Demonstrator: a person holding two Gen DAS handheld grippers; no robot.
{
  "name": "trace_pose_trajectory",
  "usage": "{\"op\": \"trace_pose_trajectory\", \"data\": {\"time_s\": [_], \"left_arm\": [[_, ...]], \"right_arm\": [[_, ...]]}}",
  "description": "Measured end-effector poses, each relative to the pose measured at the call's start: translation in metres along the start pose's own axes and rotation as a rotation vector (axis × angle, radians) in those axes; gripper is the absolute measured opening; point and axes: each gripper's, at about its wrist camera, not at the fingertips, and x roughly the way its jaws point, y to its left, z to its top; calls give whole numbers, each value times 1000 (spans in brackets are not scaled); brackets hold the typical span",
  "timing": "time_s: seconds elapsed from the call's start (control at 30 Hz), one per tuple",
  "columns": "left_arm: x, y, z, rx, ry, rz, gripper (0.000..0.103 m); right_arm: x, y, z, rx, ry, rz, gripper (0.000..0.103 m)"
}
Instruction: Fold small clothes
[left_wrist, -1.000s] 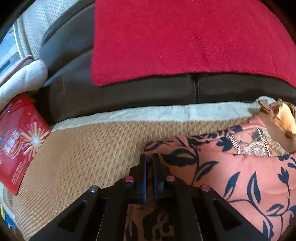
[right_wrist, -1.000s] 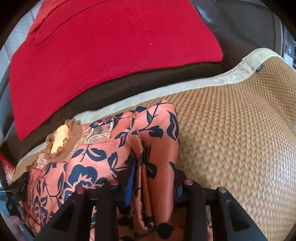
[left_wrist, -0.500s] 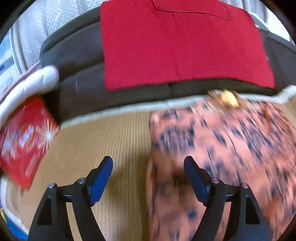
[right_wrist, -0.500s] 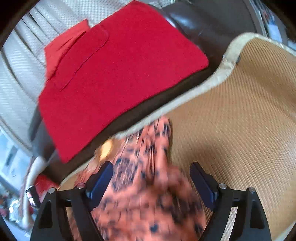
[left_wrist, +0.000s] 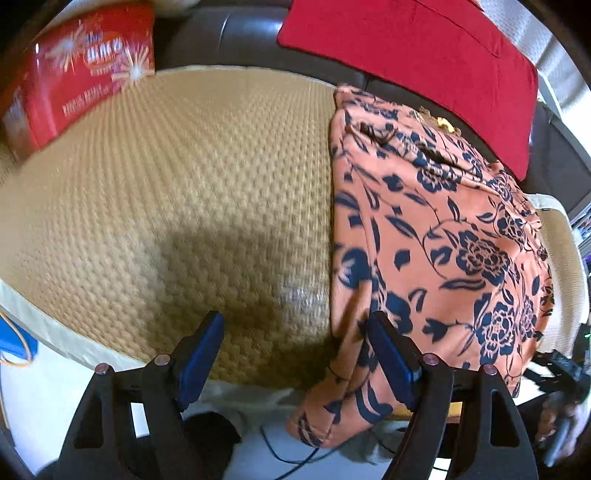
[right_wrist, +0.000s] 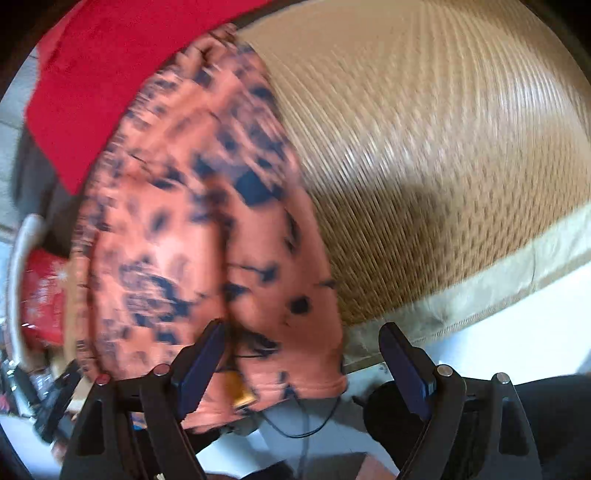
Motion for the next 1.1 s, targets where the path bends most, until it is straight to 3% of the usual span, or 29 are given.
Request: {"op": "trace_pose_trajectory", "data": {"time_s": [0.03,0.1,0.13,0.2,0.27,0.3,0.4,0.53,0.63,0.7,0.73,0.8,0.83,0.87,0.9,0.97,1.1], "left_arm": [[4,0,-3,0,11,-38,80],[2,-4,-7,6,11,-38,80],[0,-7,-9,24,-5,-39,75],[2,-13,-6,59,-20,-49,57],[1,-13,-5,61,-20,-61,53],[0,-12,-4,50,-25,-73,53],[-15,1,-7,24,-46,-86,53],[-26,9,-11,18,-59,-91,53],[-26,12,-16,9,-45,-91,53],[-27,14,-19,2,-27,-105,54],[-26,13,-21,-1,-17,-120,59],[-24,12,-26,-10,15,-143,74],[-23,12,-28,-21,31,-154,78],[-22,12,-29,-28,40,-162,78],[-20,13,-30,-41,58,-176,78],[-15,12,-30,-59,84,-183,78],[-3,10,-33,-88,138,-220,78]], "right_arm": [[5,-2,-3,22,1,15,88],[7,-6,-7,60,-17,58,87],[8,-9,-9,78,-21,74,86],[7,-9,-13,53,-21,126,70],[2,-4,-15,3,-12,114,23],[-1,0,-17,-24,-12,82,13],[-19,6,-23,-77,-50,-4,9],[-54,-23,-30,-24,-127,-103,7],[-70,-57,-29,118,-138,-59,7],[-80,-69,-32,149,-200,-109,11],[-83,-75,-33,183,-208,-97,11],[-82,-84,-37,253,-170,24,14],[-76,-89,-38,264,-133,83,35],[-70,-86,-42,261,-101,112,78],[-69,-81,-42,248,-92,142,88],[-62,-64,-47,191,-123,169,89],[-31,-47,-45,115,-69,150,89]]}}
